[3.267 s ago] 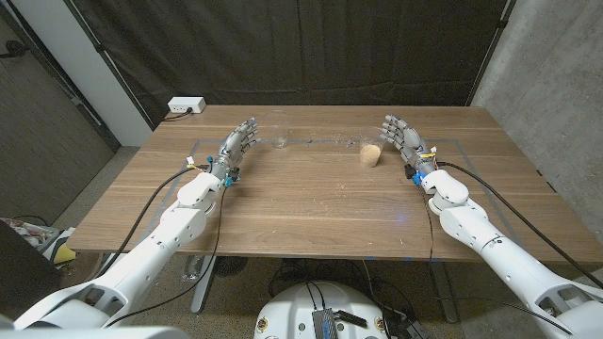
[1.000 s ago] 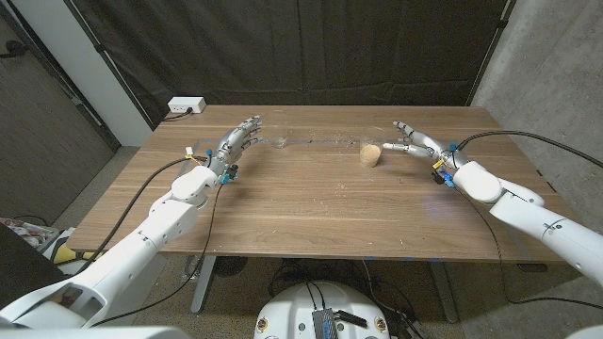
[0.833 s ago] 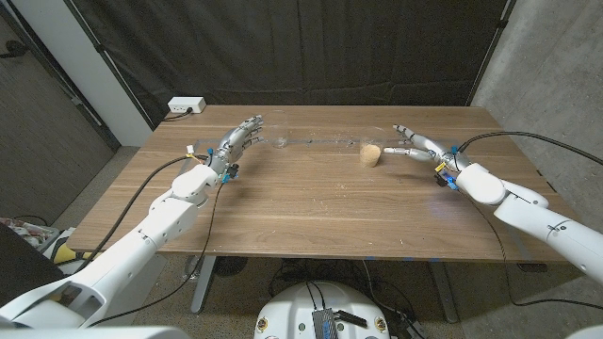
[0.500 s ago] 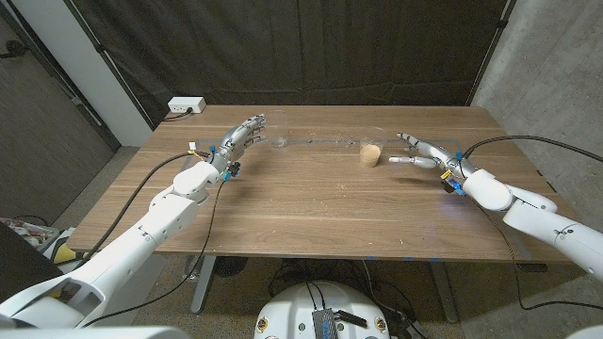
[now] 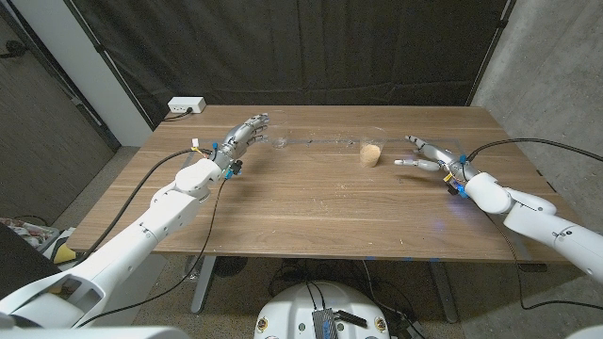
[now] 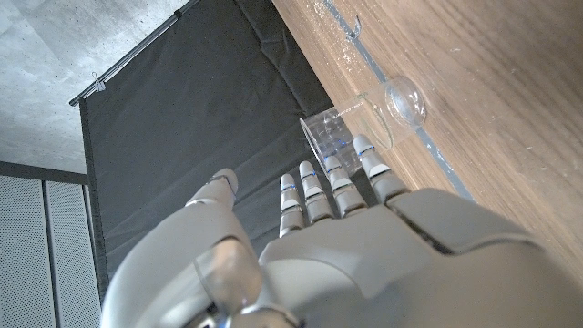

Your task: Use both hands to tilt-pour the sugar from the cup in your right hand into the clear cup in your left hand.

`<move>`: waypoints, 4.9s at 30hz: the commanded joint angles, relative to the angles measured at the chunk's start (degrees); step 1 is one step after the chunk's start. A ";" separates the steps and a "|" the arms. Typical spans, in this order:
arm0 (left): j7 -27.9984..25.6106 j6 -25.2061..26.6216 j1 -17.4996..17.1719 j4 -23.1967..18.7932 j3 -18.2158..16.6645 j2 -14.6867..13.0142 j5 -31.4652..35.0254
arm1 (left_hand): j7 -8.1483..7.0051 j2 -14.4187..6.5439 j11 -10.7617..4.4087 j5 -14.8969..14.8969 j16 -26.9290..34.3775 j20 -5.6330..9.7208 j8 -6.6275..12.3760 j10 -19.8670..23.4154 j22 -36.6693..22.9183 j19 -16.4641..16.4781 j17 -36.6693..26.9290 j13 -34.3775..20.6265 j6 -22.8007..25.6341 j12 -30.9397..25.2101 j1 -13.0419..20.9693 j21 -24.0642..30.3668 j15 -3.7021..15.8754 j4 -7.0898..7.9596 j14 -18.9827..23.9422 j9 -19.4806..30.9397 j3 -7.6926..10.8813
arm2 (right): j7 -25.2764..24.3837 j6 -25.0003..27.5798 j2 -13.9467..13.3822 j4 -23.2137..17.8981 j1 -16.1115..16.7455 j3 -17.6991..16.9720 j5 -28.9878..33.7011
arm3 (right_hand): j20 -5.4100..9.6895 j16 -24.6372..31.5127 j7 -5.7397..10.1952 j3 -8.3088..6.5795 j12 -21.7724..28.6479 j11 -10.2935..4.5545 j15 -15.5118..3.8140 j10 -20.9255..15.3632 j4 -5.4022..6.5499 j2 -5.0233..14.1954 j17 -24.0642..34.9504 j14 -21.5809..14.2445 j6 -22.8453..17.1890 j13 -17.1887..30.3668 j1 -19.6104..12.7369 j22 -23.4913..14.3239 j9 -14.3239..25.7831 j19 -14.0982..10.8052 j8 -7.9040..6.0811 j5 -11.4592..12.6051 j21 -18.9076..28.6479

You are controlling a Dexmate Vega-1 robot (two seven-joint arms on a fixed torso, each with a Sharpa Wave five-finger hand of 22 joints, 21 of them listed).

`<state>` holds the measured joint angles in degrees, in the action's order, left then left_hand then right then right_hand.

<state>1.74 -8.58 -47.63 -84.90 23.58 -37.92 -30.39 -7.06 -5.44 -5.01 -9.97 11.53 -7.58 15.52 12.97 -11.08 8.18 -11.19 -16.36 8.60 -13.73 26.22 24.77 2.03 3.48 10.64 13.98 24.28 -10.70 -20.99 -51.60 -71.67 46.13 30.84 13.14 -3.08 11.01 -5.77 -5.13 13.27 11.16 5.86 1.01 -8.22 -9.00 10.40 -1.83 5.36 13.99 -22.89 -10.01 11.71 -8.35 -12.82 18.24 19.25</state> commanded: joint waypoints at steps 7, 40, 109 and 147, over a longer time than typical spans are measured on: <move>0.92 -0.13 -0.19 0.71 0.34 0.22 -0.26 | 0.05 -0.39 -0.05 -0.10 0.34 0.09 -0.02 0.37 -0.11 0.66 -0.20 -0.25 0.59 -0.31 -0.02 -0.10 2.26 -0.17 0.38 0.21 0.53 | 1.74 7.07 0.58 -4.86 0.02 2.00 0.24 | -0.15 -0.13 -0.11 0.32 -0.08 -0.09 0.34 -0.03 -0.31 0.25 -0.03 0.24 -0.59 -0.20 -1.00 -0.13 0.08 0.74 0.09 0.58 -0.72; 5.09 -4.39 0.29 7.54 -1.49 0.39 -3.14 | 0.34 -0.37 -0.09 -0.09 0.32 -0.05 0.10 0.72 -0.16 0.49 -0.20 -0.30 1.36 -0.35 -0.12 -0.39 2.38 -0.24 0.32 0.21 0.71 | 3.49 15.08 7.02 -8.47 -2.13 3.29 -5.34 | -0.72 -0.10 -0.25 0.88 0.04 0.24 0.96 -0.50 0.00 0.53 -0.01 -0.01 -1.75 -0.71 -1.37 -0.22 -0.01 0.77 -0.03 1.10 -1.65; 12.33 -7.27 8.03 20.82 0.48 4.37 -3.60 | 0.78 -0.41 0.07 -0.08 0.61 0.07 -0.18 2.19 -0.24 0.37 -0.32 -0.38 1.80 -0.70 -0.45 -0.90 1.88 -0.27 1.00 0.17 1.09 | -10.62 2.81 24.83 6.42 -3.74 4.42 -14.76 | 0.36 3.62 7.49 -3.28 7.26 -11.36 -10.44 -5.27 -0.22 9.06 3.80 -9.49 -4.62 5.10 -10.88 -1.55 2.34 -5.96 -1.79 0.27 -2.62; 12.59 -7.63 11.50 25.53 1.60 6.16 -2.19 | 0.66 -0.36 -0.22 -0.10 1.34 0.45 -0.30 2.80 -0.27 0.63 -0.90 -0.39 1.88 -0.75 -0.62 -1.02 2.21 -0.30 2.32 0.18 1.29 | -12.47 -14.34 34.44 32.63 -13.80 7.17 -16.69 | 4.91 13.03 10.35 -3.94 18.41 -14.88 -16.74 -7.60 -0.74 11.86 15.68 -17.24 -9.51 16.60 -18.26 -3.47 6.15 -9.98 -6.31 -2.03 -1.13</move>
<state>14.66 -16.26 -36.57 -60.05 25.04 -31.94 -32.85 -6.45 -5.97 -5.00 -9.97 12.41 -7.27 15.25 15.23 -11.05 8.48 -11.88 -16.63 10.04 -14.19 25.71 23.94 2.34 3.34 12.39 13.97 25.10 -23.56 -29.01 -20.11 -48.08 35.73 36.96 -2.55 0.95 22.99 4.32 -9.01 30.63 -3.41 -2.47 -6.58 -8.62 2.62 24.69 -18.35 -3.52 29.36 -40.11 -13.18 17.33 -17.90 -18.50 16.35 17.64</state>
